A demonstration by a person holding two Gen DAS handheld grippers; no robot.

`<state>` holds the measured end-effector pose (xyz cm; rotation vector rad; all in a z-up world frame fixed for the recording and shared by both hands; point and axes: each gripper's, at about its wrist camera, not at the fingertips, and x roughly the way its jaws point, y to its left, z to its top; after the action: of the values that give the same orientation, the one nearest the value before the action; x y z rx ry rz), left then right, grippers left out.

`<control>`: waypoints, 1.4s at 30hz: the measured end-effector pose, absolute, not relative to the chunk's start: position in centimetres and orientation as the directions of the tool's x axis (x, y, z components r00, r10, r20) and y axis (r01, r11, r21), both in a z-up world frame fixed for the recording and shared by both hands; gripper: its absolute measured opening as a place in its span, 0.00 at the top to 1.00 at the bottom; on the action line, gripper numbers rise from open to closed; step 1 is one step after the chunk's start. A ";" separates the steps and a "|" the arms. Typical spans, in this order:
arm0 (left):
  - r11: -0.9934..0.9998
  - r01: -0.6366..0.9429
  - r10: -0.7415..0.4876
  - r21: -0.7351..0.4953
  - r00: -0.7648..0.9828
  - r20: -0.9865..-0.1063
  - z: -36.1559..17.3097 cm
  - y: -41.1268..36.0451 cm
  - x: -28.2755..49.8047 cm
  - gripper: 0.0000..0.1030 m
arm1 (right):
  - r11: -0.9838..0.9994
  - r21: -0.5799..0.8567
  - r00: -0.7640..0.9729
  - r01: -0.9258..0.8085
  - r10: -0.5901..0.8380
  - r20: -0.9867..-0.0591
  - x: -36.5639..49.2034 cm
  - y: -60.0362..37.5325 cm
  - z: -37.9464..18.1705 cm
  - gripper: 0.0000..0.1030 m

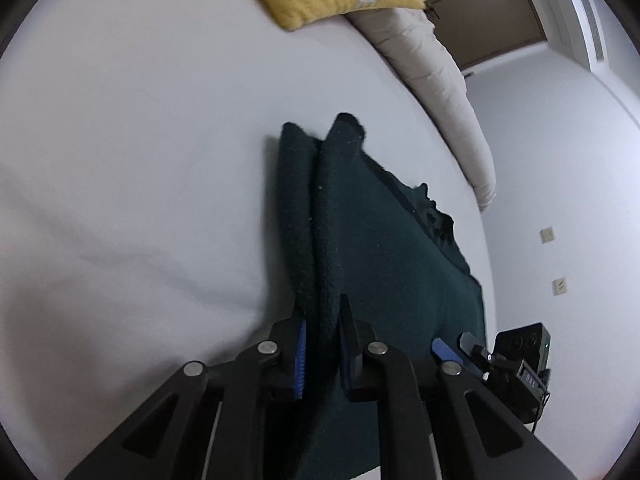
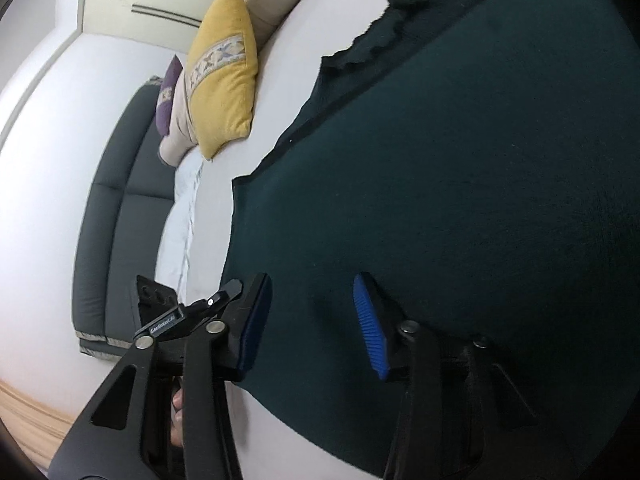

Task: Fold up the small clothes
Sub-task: 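Lift the gripped sweater edge with both tools and fold it over the rest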

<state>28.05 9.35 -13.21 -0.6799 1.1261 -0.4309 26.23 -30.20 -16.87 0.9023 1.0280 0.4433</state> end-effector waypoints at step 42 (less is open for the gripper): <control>0.566 0.273 -0.816 -0.778 0.325 -0.479 -7.5 -4.5 20.9 0.42 | 0.546 0.795 0.509 0.264 0.621 -0.596 24.7 -41.5 -14.1 0.39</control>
<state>20.89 -4.49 -7.51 -0.6469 0.9951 -0.7827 24.67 -41.49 -14.12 1.0116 1.0551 0.2664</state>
